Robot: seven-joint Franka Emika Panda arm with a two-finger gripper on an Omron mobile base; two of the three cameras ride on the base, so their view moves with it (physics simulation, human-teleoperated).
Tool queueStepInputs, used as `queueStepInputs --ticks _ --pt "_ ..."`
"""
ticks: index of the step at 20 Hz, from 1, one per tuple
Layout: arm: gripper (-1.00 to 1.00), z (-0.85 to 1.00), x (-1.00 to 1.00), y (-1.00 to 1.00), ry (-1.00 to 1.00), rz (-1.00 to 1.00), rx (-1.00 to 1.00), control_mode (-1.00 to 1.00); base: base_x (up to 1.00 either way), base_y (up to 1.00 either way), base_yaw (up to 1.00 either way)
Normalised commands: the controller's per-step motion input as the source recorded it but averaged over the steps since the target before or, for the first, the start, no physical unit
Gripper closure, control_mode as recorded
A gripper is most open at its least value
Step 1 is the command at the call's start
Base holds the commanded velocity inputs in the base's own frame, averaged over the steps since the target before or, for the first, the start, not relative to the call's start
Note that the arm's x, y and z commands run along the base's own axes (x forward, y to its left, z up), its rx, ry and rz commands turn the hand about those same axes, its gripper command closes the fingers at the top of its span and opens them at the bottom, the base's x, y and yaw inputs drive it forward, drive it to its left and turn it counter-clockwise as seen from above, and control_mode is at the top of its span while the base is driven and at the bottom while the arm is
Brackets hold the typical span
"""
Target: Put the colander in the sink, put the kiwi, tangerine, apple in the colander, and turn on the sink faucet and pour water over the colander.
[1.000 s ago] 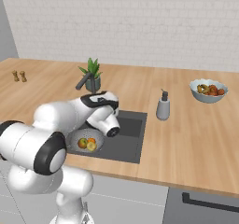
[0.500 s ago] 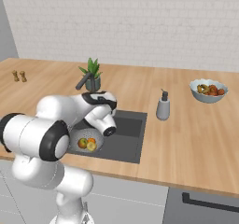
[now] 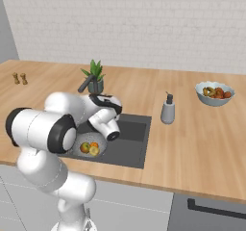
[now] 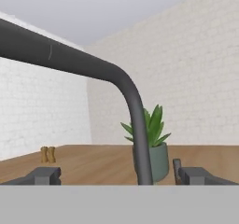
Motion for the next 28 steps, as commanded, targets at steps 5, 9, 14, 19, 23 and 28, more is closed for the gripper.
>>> queueStepInputs --ticks 5,9,14,19,23,28 --pt "-1.0 -0.01 0.23 -0.01 -0.01 0.0 0.02 -1.0 0.0 0.0 0.0" --pt "-1.0 -0.03 0.26 0.0 0.0 0.0 0.04 -1.0 0.0 0.0 0.0" --pt "-1.0 -0.01 0.37 0.0 0.0 0.0 0.02 -1.0 0.0 0.0 0.0" --pt "-1.0 -0.02 0.35 0.0 0.0 0.0 0.0 -1.0 0.0 0.0 0.0" --pt "-1.0 -0.12 0.35 0.0 0.01 0.0 0.0 -1.0 0.0 0.0 0.0" --pt "-1.0 -0.27 0.3 0.0 0.0 0.0 0.0 -1.0 0.0 0.0 0.0"
